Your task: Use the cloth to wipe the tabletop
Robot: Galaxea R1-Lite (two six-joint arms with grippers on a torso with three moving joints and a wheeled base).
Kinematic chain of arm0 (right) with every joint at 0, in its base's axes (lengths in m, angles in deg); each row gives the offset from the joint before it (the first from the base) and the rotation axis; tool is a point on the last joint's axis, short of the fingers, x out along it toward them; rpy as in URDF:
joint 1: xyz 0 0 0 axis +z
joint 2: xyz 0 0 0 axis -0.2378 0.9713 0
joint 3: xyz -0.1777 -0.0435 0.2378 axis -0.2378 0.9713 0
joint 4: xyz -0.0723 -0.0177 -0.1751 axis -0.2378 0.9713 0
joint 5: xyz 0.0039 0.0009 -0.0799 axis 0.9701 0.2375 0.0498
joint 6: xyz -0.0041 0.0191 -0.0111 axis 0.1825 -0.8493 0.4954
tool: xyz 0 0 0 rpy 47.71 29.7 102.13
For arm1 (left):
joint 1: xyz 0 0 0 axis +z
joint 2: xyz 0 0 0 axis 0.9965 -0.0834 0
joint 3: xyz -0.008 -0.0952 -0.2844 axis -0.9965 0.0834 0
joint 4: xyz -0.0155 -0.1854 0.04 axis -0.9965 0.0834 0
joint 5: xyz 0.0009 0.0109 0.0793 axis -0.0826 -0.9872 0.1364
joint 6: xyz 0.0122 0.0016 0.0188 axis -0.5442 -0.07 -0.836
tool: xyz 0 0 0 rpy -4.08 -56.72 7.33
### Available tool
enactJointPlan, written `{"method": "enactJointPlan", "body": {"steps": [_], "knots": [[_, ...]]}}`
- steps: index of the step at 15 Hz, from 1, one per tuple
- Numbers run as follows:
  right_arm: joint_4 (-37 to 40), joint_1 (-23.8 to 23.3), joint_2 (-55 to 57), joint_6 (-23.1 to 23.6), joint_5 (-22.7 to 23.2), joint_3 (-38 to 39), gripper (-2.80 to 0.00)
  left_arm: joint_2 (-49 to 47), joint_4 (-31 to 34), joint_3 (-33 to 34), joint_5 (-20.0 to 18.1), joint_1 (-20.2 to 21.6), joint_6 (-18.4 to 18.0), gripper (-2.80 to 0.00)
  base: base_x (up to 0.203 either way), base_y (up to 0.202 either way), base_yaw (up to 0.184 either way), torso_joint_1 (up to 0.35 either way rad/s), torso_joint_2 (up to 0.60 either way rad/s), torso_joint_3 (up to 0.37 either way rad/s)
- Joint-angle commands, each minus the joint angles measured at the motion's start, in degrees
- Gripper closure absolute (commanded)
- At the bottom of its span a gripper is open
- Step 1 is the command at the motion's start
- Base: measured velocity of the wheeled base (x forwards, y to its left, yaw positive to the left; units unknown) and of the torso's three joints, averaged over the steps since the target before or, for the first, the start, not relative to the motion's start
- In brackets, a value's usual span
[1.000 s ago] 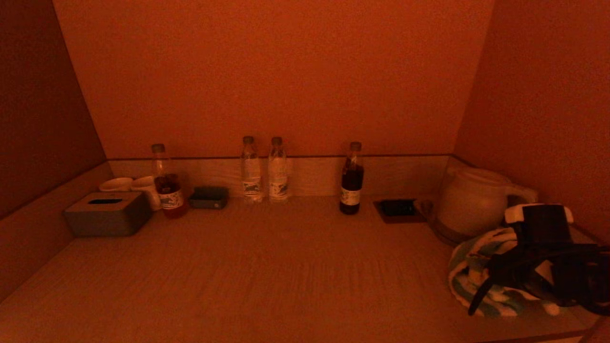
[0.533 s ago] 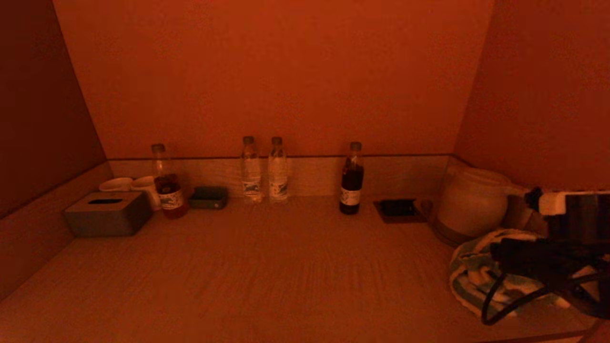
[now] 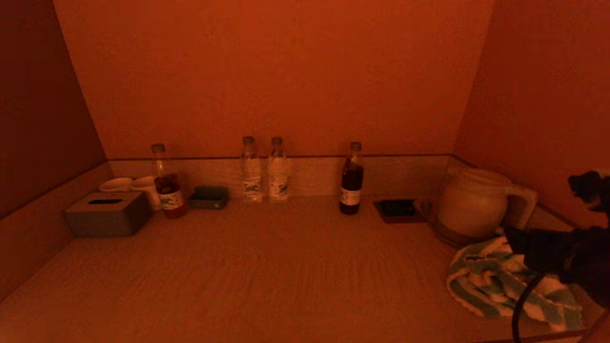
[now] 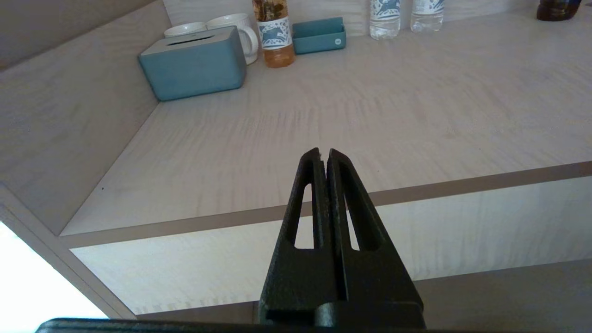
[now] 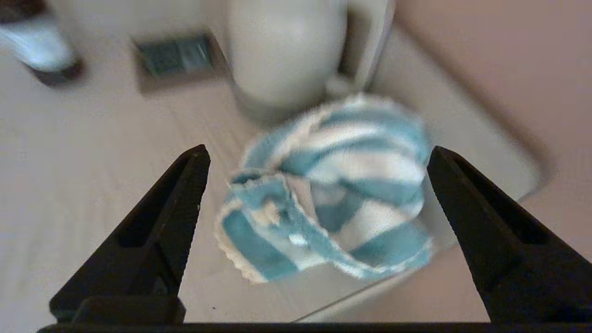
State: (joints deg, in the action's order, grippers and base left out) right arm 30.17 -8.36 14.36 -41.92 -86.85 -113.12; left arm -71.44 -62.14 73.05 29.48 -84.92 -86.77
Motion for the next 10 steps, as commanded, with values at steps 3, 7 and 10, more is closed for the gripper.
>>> {"method": "enactJointPlan", "body": {"steps": [3,7,10], "knots": [[0.2,3.1,-10.9,5.5,0.0,0.6,-2.8,0.0,0.0,0.0,0.1,0.1,0.0,0.0,0.0,0.0,0.0,0.0,0.0,0.0],[2.6,5.2,-15.0,7.0,0.0,1.4,-2.8,0.0,0.0,0.0,0.1,0.1,0.0,0.0,0.0,0.0,0.0,0.0,0.0,0.0],[3.3,5.4,-15.3,7.2,-0.1,1.6,-2.8,0.0,0.0,0.0,0.0,0.1,0.0,0.0,0.0,0.0,0.0,0.0,0.0,0.0]]}}
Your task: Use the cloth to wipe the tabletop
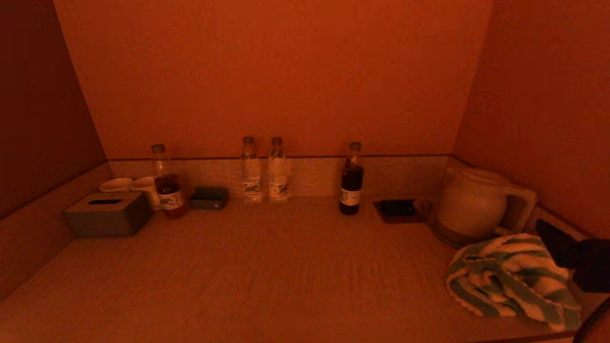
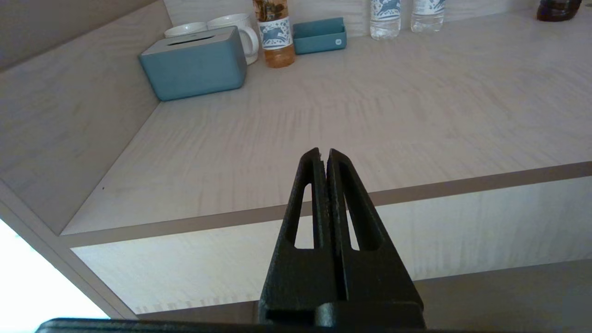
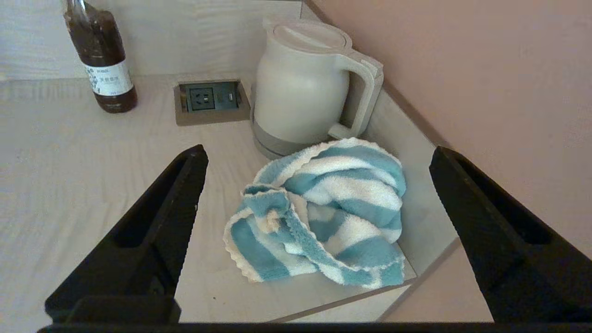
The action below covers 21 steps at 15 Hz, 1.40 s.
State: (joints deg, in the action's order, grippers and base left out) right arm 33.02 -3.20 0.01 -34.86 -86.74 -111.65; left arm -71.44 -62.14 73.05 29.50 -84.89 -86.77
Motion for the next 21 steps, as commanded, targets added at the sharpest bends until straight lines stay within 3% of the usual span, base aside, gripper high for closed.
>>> {"method": "enactJointPlan", "body": {"steps": [1,11,21], "knots": [[1.9,0.5,-2.7,0.3,-0.2,0.6,0.0,0.0,0.0,0.0,0.0,0.0,0.0,0.0,0.0,0.0,0.0,0.0,0.0,0.0],[9.7,1.0,-17.9,3.4,-0.4,2.3,0.0,0.0,0.0,0.0,0.0,0.0,0.0,0.0,0.0,0.0,0.0,0.0,0.0,0.0],[24.7,-1.2,-34.0,3.4,-0.4,3.4,0.0,0.0,0.0,0.0,-0.1,0.0,0.0,0.0,0.0,0.0,0.0,0.0,0.0,0.0]]}}
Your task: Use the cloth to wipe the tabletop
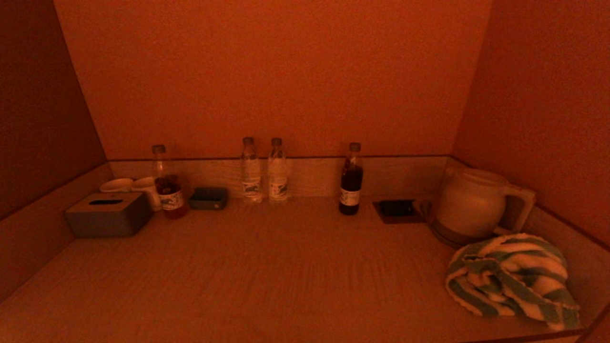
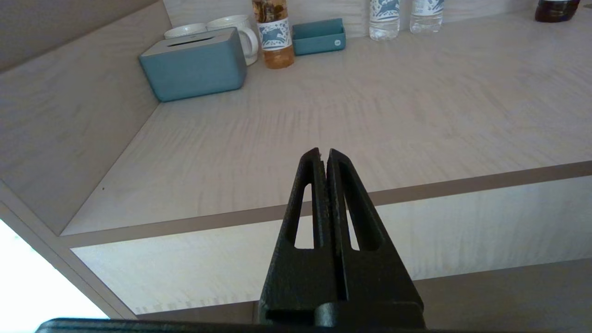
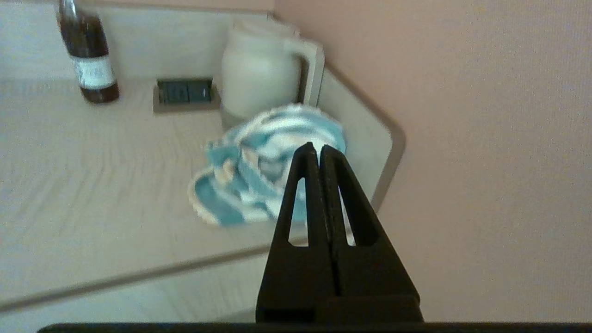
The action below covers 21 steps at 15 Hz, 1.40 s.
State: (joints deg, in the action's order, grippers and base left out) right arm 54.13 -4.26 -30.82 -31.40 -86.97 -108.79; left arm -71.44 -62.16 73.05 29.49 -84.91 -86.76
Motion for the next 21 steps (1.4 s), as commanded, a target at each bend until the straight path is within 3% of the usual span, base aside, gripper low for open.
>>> {"method": "enactJointPlan", "body": {"steps": [1,5,8,10,14,16,18,20,21], "knots": [[4.3,-0.2,-5.2,-0.4,-0.2,1.5,0.0,0.0,0.0,0.0,0.0,0.0,0.0,0.0,0.0,0.0,0.0,0.0,0.0,0.0],[4.1,-0.2,-5.5,-2.8,-1.0,4.8,0.0,0.0,0.0,0.0,0.0,0.0,0.0,0.0,0.0,0.0,0.0,0.0,0.0,0.0],[2.3,-0.2,-5.5,-3.0,-6.1,5.0,0.0,0.0,0.0,0.0,0.0,0.0,0.0,0.0,0.0,0.0,0.0,0.0,0.0,0.0],[2.2,-0.7,-5.4,-3.3,-6.5,4.9,0.0,0.0,0.0,0.0,0.0,0.0,0.0,0.0,0.0,0.0,0.0,0.0,0.0,0.0],[1.6,-8.5,-7.0,-3.1,-6.6,4.6,0.0,0.0,0.0,0.0,0.0,0.0,0.0,0.0,0.0,0.0,0.0,0.0,0.0,0.0],[1.6,-8.6,-7.1,-3.0,-6.5,4.6,0.0,0.0,0.0,0.0,0.0,0.0,0.0,0.0,0.0,0.0,0.0,0.0,0.0,0.0],[1.7,-9.8,-10.7,-4.0,-3.7,5.2,0.0,0.0,0.0,0.0,0.0,0.0,0.0,0.0,0.0,0.0,0.0,0.0,0.0,0.0],[2.8,-10.1,-16.4,-3.0,8.3,5.6,0.0,0.0,0.0,0.0,0.0,0.0,0.0,0.0,0.0,0.0,0.0,0.0,0.0,0.0],[3.7,-10.2,-17.9,-2.2,12.0,5.8,0.0,0.0,0.0,0.0,0.0,0.0,0.0,0.0,0.0,0.0,0.0,0.0,0.0,0.0]]}}
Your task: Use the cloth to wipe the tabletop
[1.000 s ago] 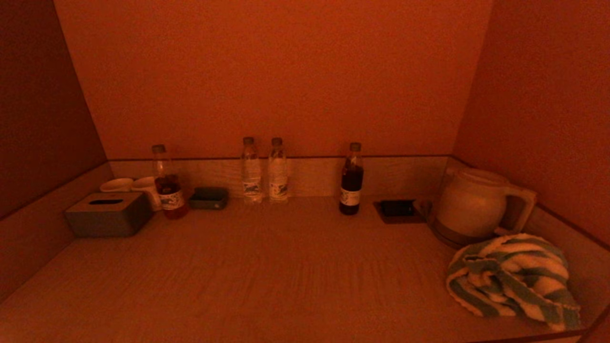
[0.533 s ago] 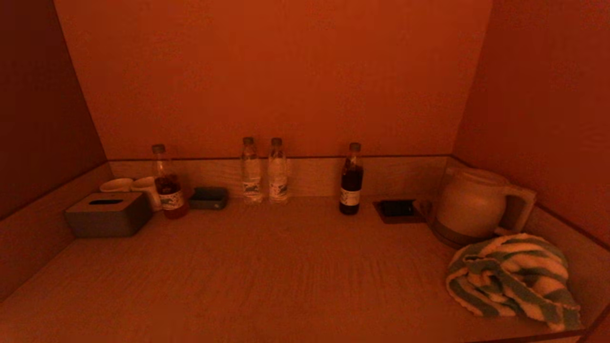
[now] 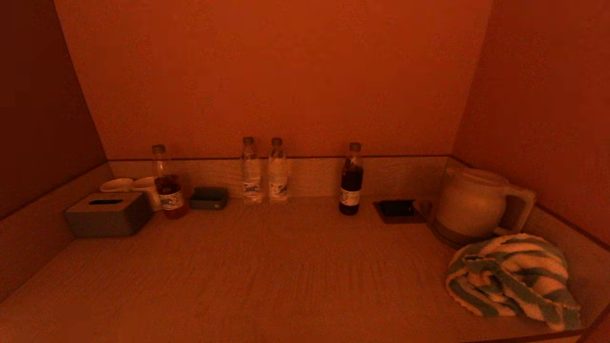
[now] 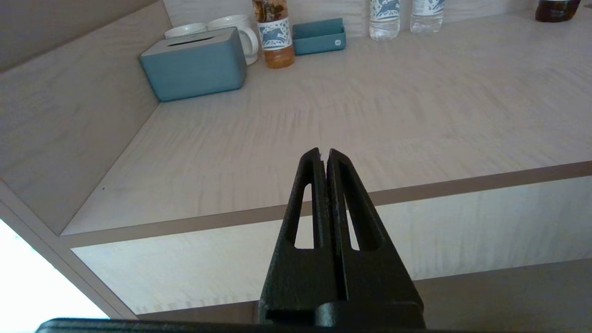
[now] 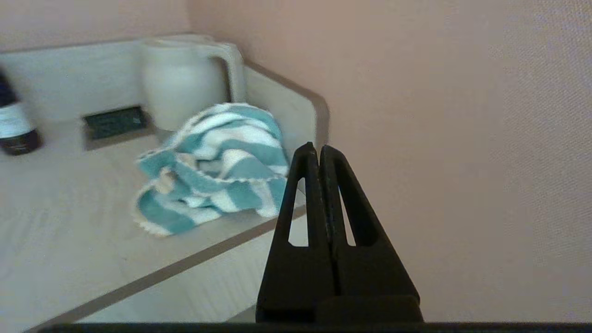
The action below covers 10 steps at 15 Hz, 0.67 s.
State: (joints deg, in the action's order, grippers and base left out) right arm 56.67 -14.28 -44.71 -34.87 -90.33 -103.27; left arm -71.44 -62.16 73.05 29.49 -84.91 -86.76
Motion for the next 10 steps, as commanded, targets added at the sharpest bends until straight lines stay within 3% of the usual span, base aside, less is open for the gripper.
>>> {"method": "enactJointPlan", "body": {"steps": [1,4,10], "knots": [[1.5,-0.2,-4.1,1.6,15.7,0.3,0.0,0.0,0.0,0.0,0.0,0.0,0.0,0.0,0.0,0.0,0.0,0.0,0.0,0.0],[3.7,-0.2,-7.7,3.1,23.6,3.8,0.0,0.0,0.0,0.0,0.0,0.0,0.0,0.0,0.0,0.0,0.0,0.0,0.0,0.0],[-5.5,-0.2,-7.7,5.0,25.6,13.8,0.0,0.0,0.0,0.0,0.0,0.0,0.0,0.0,0.0,0.0,0.0,0.0,0.0,0.0]]}}
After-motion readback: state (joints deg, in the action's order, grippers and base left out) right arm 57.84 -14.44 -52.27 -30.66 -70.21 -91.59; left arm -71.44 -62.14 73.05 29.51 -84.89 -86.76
